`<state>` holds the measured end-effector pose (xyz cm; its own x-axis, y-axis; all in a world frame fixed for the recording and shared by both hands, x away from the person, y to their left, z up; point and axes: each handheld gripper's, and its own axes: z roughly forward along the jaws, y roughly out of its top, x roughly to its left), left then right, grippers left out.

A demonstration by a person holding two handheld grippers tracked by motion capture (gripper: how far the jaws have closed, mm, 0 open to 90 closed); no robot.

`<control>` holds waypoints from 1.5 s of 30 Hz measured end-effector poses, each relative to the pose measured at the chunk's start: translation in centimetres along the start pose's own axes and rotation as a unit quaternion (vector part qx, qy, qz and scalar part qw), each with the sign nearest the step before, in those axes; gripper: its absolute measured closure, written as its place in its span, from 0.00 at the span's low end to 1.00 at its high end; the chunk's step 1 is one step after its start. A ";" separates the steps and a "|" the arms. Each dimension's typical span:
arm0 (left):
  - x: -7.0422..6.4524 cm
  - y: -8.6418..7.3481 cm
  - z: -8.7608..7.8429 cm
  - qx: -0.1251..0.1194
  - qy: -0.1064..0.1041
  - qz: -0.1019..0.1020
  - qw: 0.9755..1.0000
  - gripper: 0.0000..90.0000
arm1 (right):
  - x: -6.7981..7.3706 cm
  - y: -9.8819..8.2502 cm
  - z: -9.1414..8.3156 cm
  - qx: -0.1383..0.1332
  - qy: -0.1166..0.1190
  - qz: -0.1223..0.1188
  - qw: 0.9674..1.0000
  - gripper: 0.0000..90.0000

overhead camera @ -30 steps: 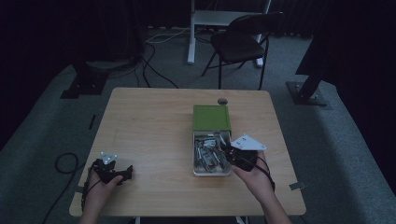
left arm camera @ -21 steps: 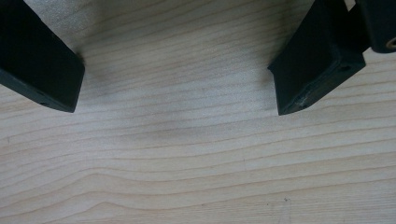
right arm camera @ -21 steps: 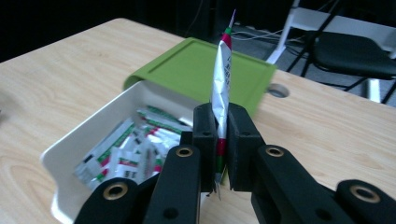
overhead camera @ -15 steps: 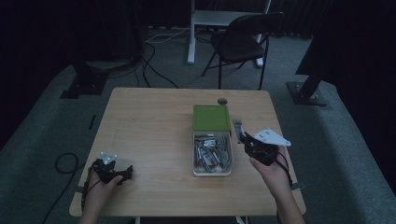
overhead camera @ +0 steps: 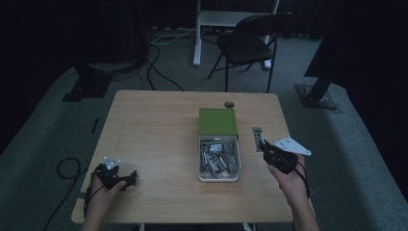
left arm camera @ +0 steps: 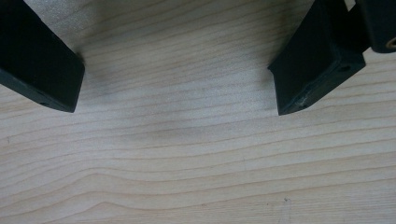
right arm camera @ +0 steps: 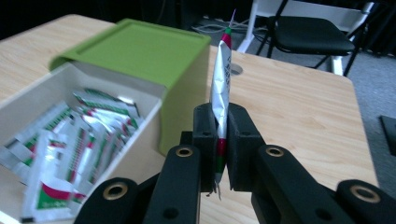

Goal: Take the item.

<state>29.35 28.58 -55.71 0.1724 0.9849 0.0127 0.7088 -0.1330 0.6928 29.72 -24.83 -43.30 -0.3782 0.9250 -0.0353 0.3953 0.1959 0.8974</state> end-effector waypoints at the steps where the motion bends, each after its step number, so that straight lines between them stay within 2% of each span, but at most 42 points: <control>1: 0.0 0.0 0.0 0.000 0.000 0.000 1.000 0.03 | -0.2 -0.2 0.0 0.001 -0.002 0.003 1.000 0.93; 6: 0.0 0.0 0.0 0.000 0.000 0.000 1.000 0.03 | -1.2 -1.6 0.3 0.014 -0.010 0.015 1.000 0.93; 9: 0.0 0.0 0.0 0.001 0.000 0.000 1.000 0.03 | -1.8 -2.4 0.5 0.024 -0.021 0.014 0.999 0.93; 12: 0.0 0.0 0.0 0.001 0.000 0.000 1.000 0.03 | -2.8 -3.4 0.5 0.035 -0.030 0.029 0.999 0.93; 18: 0.0 0.0 0.0 0.001 0.000 0.000 1.000 0.03 | -4.4 -5.0 0.6 0.053 -0.054 0.038 0.996 0.93; 25: 0.0 0.0 0.0 0.000 0.000 0.000 1.000 0.03 | -5.6 -6.4 0.9 0.075 -0.083 0.027 0.993 0.93; 33: 0.0 0.0 0.0 0.001 0.000 0.000 1.000 0.03 | -5.9 -7.7 1.8 0.098 -0.085 0.027 0.991 0.93; 37: 0.0 0.0 0.0 0.000 0.000 0.000 1.000 0.03 | -5.8 -7.9 2.1 0.102 -0.080 0.033 0.991 0.93; 38: 0.0 0.0 0.0 0.001 0.000 0.000 1.000 0.03 | -5.8 -7.9 2.2 0.101 -0.067 0.043 0.992 0.93; 39: 0.0 0.0 0.0 0.001 0.000 0.000 1.000 0.03 | -5.6 -7.9 2.2 0.101 -0.065 0.043 0.992 0.93; 45: 0.0 0.0 0.0 0.000 0.000 0.000 1.000 0.03 | -5.5 -8.2 2.7 0.108 -0.057 0.049 0.991 0.93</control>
<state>29.34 28.58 -55.70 0.1723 0.9850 0.0124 0.7095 -0.1328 0.6920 30.82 -30.60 -51.70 -0.2371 0.9714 -0.0138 0.5992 0.1575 0.7850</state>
